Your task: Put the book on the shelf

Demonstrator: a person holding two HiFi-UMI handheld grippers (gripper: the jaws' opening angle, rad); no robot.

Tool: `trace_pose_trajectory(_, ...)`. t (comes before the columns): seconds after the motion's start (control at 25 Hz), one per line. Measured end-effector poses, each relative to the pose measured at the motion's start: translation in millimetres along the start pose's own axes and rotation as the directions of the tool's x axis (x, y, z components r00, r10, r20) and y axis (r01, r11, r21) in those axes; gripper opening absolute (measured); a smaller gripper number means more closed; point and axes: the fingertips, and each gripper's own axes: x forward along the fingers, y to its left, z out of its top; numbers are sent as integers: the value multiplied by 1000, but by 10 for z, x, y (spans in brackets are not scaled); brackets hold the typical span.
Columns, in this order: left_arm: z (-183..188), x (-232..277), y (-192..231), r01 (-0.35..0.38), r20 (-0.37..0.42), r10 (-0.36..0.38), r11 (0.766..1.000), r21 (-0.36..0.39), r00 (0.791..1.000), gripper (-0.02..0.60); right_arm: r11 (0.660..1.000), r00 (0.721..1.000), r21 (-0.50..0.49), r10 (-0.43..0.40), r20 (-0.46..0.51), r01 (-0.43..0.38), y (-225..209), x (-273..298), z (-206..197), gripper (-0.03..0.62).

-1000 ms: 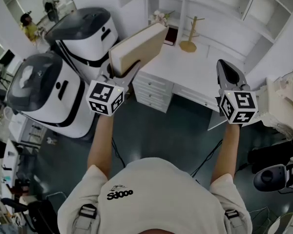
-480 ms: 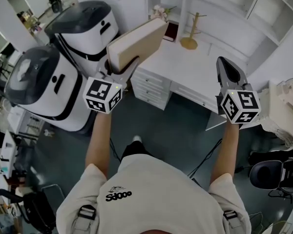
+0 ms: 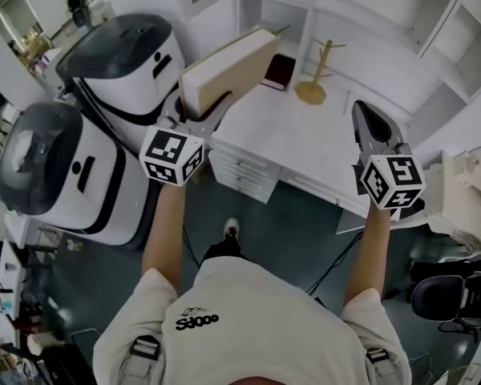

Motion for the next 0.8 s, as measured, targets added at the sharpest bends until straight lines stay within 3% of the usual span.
trace_pose_trajectory(0.4, -5, 927, 734, 101, 17, -102, 994, 35, 995, 235, 998, 998, 9, -55, -14, 55, -270, 1079, 127, 2)
trace_pose_trajectory(0.8, -170, 1474, 1026, 183, 18, -183, 983, 20, 983, 235, 995, 996, 48, -89, -10, 89, -418, 1590, 98, 0)
